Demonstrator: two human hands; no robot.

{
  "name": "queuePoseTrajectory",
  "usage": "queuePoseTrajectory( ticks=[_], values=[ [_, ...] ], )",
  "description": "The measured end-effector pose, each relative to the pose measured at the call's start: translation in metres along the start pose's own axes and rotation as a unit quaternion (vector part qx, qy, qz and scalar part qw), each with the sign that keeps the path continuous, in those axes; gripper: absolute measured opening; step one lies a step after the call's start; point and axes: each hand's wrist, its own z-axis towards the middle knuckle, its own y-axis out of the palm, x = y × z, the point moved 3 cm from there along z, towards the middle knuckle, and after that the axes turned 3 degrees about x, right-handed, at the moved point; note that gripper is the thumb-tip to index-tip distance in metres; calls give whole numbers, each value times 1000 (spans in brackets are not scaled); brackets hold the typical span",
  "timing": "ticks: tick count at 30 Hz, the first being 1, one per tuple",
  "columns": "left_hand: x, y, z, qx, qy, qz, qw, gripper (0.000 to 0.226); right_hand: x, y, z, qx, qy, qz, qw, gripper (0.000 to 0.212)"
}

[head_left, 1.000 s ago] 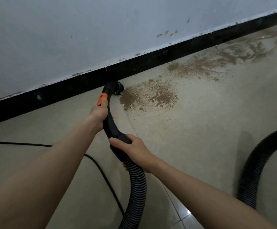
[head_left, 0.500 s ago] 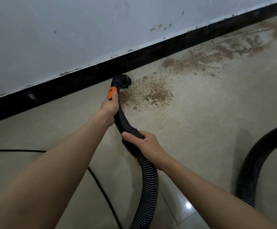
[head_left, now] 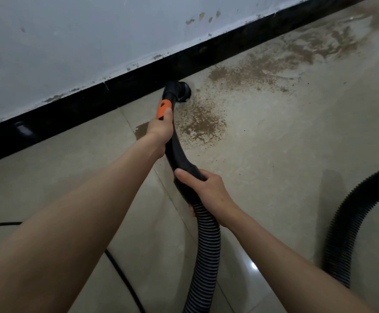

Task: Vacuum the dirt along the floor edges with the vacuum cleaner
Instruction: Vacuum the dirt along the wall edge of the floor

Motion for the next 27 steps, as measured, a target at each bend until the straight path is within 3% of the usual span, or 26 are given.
queuePoseTrajectory(
  ticks=[10, 15, 27],
  values=[
    [17, 30, 8, -34, 15, 18, 999, 49, -2, -13, 18, 32, 5, 9, 999, 44],
    [17, 23, 10, -53, 11, 4, 999, 63, -4, -5, 20, 24, -4, -4, 1000, 49],
    [-10, -78, -10, 8, -20, -74, 997, 70, -15, 56, -16, -75, -27, -52, 995, 43]
  ],
)
